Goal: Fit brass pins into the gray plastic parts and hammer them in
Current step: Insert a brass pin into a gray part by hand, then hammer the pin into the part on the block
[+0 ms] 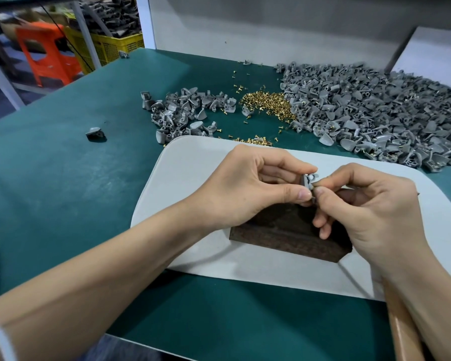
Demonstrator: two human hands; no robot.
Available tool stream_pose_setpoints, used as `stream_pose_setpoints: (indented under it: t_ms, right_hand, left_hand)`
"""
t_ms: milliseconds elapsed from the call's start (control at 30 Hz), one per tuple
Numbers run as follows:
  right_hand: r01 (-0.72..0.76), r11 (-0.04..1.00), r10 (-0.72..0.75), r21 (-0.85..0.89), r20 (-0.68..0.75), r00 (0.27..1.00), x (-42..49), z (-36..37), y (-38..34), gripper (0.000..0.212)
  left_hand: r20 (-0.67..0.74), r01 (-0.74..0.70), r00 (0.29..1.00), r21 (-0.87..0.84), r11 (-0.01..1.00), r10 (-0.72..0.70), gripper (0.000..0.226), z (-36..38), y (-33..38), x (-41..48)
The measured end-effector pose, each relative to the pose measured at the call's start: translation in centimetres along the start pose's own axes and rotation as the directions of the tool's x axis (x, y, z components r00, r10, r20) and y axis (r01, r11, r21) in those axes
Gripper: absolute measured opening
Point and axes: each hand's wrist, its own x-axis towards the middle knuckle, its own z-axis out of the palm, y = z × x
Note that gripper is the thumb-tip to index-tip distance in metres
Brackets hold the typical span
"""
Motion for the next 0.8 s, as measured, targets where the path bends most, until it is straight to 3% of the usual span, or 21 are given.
stream_pose_setpoints:
  t_ms: [567, 700, 733, 800]
  right_hand:
    - [0.011, 0.999, -0.012, -0.044, -0.014, 1.000, 0.0, 0.0, 0.4, 0.028]
    - [0.022, 1.000, -0.022, -0.005, 0.037, 0.999, 0.2, -0.3, -0.4, 0.015]
    - [0.031, 0.999, -0.031, -0.021, 0.032, 0.999, 0.4, -0.9, -0.7, 0.010]
    - [0.021, 0.987, -0.040, -0.157, -0.119, 0.992, 0.9, -3.0, -0.8, 0.010]
  left_hand:
    - [-0.028, -0.010, 1.000, 0.011, 1.000, 0.010, 0.029, 0.1, -0.2, 0.0]
    - [-0.035, -0.012, 0.999, 0.006, 1.000, 0.013, 0.028, 0.1, -0.2, 0.1]
    - [-0.043, -0.015, 0.999, 0.008, 1.000, 0.015, 0.028, 0.1, -0.3, 0.1]
    - [-0.063, -0.015, 0.998, 0.008, 1.000, 0.015, 0.028, 0.0, -0.4, 0.1]
